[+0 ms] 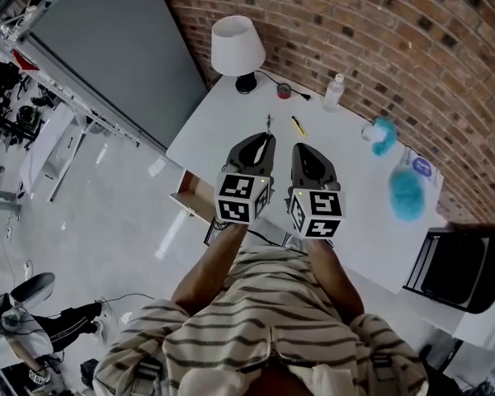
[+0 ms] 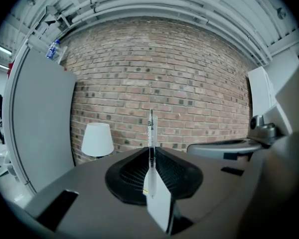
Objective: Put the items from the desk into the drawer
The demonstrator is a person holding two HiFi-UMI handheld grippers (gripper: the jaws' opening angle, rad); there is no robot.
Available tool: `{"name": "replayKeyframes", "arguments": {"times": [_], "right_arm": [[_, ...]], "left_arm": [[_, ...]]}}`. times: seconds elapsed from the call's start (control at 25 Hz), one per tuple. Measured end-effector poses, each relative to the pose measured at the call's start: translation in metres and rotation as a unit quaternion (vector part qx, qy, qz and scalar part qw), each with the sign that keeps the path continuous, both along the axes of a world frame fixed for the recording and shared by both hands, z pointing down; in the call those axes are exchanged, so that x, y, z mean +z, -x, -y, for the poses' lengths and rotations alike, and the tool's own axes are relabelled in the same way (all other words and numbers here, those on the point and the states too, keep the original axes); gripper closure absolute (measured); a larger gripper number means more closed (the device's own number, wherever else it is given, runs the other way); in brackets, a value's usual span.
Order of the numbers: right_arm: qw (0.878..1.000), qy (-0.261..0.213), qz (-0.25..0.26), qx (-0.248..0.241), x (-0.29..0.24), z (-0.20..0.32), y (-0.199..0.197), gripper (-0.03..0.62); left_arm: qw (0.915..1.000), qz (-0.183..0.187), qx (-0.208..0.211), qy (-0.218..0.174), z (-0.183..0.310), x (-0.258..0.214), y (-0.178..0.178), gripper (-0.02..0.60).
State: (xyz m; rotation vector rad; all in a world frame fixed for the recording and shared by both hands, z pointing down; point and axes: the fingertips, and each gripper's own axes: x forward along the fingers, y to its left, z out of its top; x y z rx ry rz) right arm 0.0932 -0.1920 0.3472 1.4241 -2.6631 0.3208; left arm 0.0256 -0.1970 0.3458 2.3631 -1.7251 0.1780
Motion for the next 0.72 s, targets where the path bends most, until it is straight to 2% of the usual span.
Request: {"name": "replayKeyframes", "arguments": {"times": [0.16, 0.72], "right_arm": [[1.0, -0.005, 0.001, 0.001, -0.003, -0.001, 0.0, 0.583], [1.0, -0.026, 0.012, -0.009, -0.018, -0.009, 0.009, 0.583]], "left_arm": [[0.9998, -0.008, -0.006, -0.019, -0.008, -0.011, 0.0, 0.535], [0.9982, 0.022, -0.012, -0.054, -0.031, -0.03, 0.001, 0.535]]}}
